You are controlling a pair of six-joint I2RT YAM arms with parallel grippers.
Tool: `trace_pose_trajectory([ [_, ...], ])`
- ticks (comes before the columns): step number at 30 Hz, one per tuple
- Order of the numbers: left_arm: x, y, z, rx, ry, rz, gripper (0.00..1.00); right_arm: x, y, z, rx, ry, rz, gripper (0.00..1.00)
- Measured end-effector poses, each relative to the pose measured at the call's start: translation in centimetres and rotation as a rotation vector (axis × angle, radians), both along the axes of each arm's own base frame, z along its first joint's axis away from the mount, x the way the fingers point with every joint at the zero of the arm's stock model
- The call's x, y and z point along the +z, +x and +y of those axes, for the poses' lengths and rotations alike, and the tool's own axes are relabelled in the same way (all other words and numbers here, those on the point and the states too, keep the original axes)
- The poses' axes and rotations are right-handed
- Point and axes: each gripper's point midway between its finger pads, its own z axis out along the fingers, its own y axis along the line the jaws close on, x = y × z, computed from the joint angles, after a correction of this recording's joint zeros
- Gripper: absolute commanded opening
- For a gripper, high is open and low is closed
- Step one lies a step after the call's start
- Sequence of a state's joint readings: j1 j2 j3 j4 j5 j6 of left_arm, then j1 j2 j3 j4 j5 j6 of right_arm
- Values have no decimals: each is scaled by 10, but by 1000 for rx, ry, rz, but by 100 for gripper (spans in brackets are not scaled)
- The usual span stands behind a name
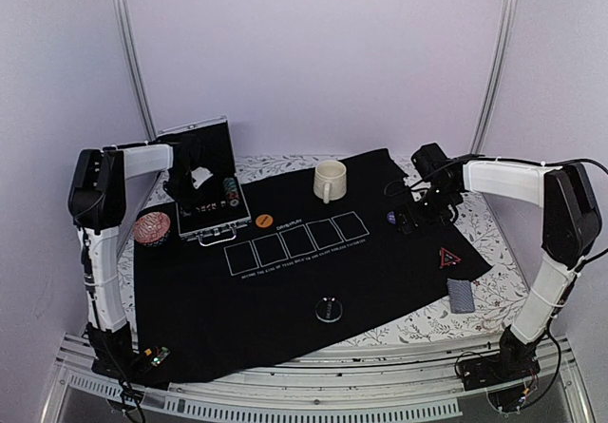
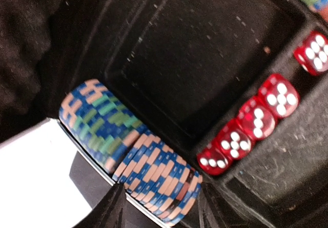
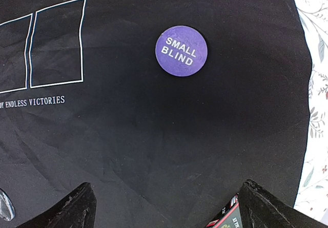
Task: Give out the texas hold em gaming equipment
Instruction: Pick up the pile of poker chips from the chip case.
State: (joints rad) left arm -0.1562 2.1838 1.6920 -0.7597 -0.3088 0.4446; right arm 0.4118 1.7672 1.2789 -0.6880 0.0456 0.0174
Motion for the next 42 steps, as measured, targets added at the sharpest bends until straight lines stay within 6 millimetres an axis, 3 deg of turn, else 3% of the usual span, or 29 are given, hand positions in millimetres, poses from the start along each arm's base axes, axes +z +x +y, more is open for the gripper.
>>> trace_pose_trajectory([
  [9, -11, -23, -2, -9, -26, 53, 51, -1, 0, 0, 0, -1, 2, 99],
  [26, -7, -3, 6, -4, 11, 20, 51, -1, 0, 0, 0, -1, 3, 99],
  [42, -10, -18, -3, -23, -83, 64, 52, -1, -1, 0, 1, 1, 6, 99],
])
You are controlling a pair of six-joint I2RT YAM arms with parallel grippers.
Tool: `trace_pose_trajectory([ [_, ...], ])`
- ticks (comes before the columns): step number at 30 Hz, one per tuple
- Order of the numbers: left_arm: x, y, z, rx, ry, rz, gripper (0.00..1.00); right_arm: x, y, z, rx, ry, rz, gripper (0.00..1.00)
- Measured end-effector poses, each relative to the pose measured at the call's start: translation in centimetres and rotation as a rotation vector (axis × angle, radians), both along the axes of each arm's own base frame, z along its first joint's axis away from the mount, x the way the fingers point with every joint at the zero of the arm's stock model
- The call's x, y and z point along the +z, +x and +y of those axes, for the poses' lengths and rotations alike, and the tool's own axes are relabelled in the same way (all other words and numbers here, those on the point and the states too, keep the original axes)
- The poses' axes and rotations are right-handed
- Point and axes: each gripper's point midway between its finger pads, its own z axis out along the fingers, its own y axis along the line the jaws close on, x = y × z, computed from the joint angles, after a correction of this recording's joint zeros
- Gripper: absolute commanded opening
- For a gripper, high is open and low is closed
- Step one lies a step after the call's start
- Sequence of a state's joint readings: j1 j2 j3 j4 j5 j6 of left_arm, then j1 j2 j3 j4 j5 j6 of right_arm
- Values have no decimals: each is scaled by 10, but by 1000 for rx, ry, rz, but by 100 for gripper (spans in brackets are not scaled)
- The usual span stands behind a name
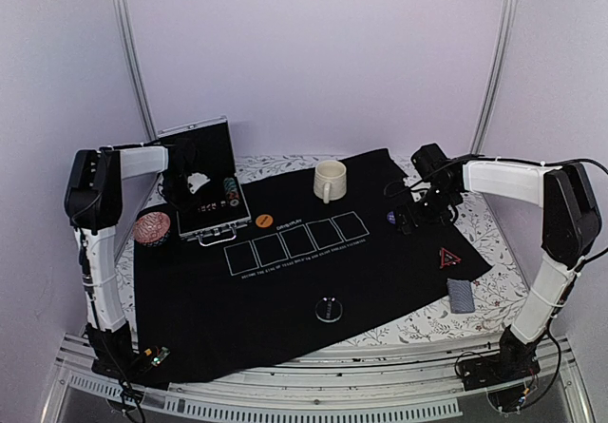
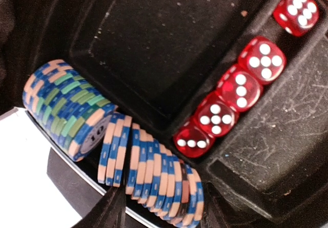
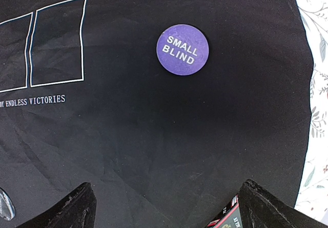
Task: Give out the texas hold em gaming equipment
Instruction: Pick up the pile of poker chips from the chip case.
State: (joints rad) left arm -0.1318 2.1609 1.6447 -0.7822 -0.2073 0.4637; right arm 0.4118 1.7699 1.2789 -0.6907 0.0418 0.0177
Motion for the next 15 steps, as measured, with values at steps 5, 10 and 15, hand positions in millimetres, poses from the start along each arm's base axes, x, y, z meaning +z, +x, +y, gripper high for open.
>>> trace_pose_trajectory([
  [5, 0, 0, 0, -6, 10, 6, 53, 0, 0, 0, 0, 0, 1, 99],
  [10, 2, 14, 7, 10, 56, -14, 56, -3, -1, 0, 1, -3, 9, 99],
  [15, 2, 16, 7, 11, 54, -14, 58, -6, -2, 0, 1, -6, 18, 99],
])
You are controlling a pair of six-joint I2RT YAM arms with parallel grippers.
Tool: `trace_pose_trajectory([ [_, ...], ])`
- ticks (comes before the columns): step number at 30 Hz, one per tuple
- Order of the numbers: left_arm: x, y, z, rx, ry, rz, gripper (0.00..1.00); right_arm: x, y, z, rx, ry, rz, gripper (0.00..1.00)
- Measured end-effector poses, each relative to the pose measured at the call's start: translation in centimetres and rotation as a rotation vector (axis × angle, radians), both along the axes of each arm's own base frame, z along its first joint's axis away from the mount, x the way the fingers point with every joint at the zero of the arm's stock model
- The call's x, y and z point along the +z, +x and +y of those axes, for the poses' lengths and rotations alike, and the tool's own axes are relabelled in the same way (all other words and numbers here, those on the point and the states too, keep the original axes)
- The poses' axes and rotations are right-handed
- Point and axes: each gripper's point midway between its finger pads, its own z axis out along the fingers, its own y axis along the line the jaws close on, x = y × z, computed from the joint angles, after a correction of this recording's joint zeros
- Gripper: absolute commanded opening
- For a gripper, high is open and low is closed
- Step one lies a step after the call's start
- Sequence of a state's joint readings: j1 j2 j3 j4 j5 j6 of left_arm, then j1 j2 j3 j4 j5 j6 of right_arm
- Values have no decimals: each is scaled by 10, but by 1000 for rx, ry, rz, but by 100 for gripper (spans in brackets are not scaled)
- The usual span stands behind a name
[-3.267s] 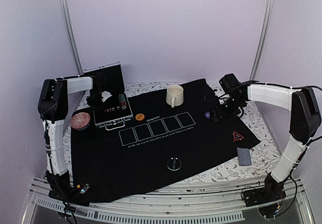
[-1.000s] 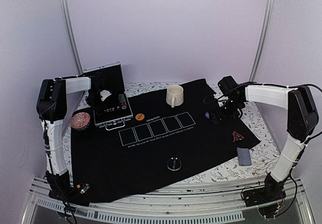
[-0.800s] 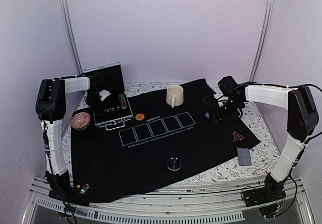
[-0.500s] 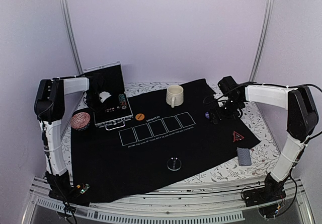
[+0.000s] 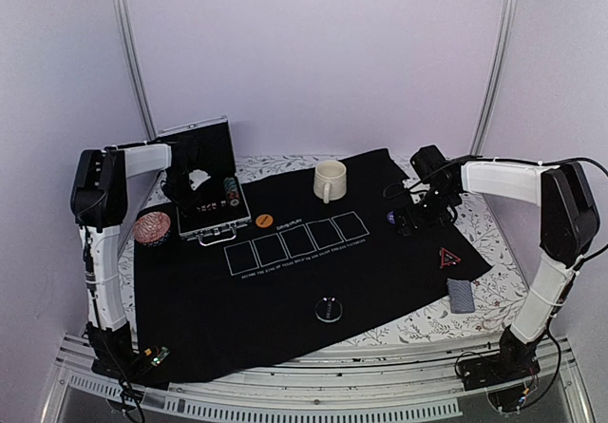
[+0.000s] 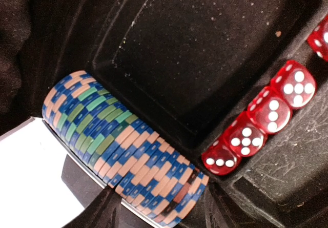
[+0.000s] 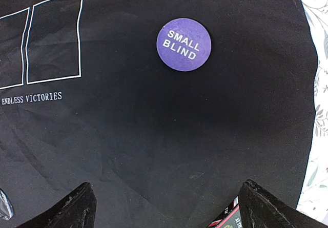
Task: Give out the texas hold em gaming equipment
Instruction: Pick up the pile of poker chips from the chip case.
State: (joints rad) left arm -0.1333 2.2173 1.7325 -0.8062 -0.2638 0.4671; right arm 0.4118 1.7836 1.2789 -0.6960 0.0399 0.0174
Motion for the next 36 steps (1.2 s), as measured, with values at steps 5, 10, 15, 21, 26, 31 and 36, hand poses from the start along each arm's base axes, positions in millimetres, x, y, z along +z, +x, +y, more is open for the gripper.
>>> trace_pose_trajectory([
  [5, 0, 0, -1, 5, -28, 1, 54, 0, 0, 0, 1, 1, 1, 99],
  [10, 0, 1, 0, 10, -62, -1, 52, 0, 0, 0, 1, 1, 1, 99],
  [15, 1, -7, -4, 0, -96, -3, 53, 0, 0, 0, 1, 1, 2, 99],
  [21, -1, -17, -10, -17, -112, 29, 55, -2, -1, 0, 4, -2, 6, 99],
  [26, -1, -16, -8, -24, -89, 29, 57, -2, -1, 1, 22, -2, 9, 99],
  [31, 1, -2, -2, -12, -31, 3, 59, -3, -2, 2, 33, 1, 11, 99],
  [36, 1, 4, -2, -12, -29, -5, 57, -5, -2, 2, 38, -2, 18, 99],
])
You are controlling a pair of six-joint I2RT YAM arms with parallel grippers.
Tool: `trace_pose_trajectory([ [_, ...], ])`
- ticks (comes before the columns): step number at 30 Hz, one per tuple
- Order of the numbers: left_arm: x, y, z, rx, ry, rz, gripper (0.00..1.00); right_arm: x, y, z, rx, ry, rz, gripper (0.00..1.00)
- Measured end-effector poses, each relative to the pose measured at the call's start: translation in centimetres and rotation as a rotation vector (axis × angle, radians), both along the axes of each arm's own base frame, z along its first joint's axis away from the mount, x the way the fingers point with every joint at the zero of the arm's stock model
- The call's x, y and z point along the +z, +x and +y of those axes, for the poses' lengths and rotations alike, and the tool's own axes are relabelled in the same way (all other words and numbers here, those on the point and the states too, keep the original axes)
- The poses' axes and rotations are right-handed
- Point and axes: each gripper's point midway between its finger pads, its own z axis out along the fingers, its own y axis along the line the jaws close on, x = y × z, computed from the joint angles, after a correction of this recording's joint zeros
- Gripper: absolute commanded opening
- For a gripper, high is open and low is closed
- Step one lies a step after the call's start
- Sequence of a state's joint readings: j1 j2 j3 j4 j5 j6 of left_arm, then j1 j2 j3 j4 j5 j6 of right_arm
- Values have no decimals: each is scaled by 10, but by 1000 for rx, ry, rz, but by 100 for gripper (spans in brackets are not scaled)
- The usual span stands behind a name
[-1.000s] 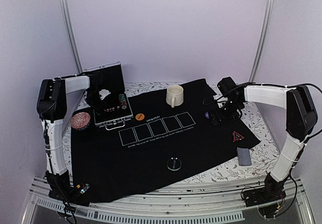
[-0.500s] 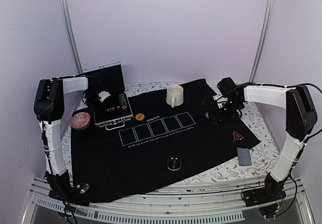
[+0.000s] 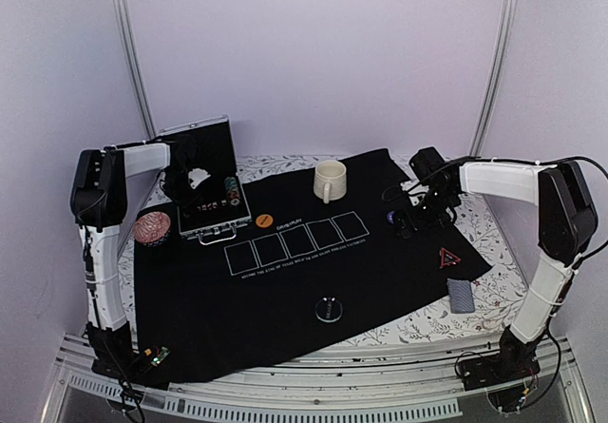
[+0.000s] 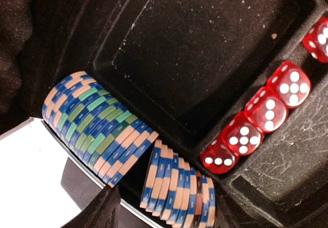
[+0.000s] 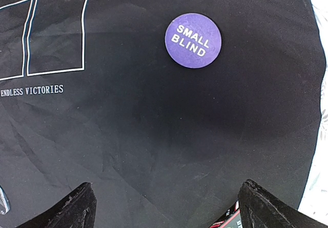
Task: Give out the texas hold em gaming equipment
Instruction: Pick up the pile of poker chips from the chip case.
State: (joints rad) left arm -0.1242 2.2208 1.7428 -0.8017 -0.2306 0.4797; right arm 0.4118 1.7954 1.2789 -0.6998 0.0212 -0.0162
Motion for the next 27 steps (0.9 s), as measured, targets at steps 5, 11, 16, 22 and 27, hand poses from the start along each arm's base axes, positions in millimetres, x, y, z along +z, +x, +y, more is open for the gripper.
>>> trace_pose_trajectory([
  [5, 0, 4, -4, -10, -25, -9, 52, -3, -1, 0, 1, -4, 11, 99],
  [11, 1, 7, -11, -26, -71, -16, 47, -4, -2, -1, 1, -5, 15, 99],
  [16, 1, 1, -18, -55, -113, -2, 49, -4, -3, 0, 2, -5, 19, 99],
  [22, -4, -5, -26, -78, -153, 33, 55, -4, -3, 0, 3, -3, 20, 99],
  [27, -5, 2, -27, -76, -142, 38, 49, -5, -3, 0, 3, -3, 22, 99],
])
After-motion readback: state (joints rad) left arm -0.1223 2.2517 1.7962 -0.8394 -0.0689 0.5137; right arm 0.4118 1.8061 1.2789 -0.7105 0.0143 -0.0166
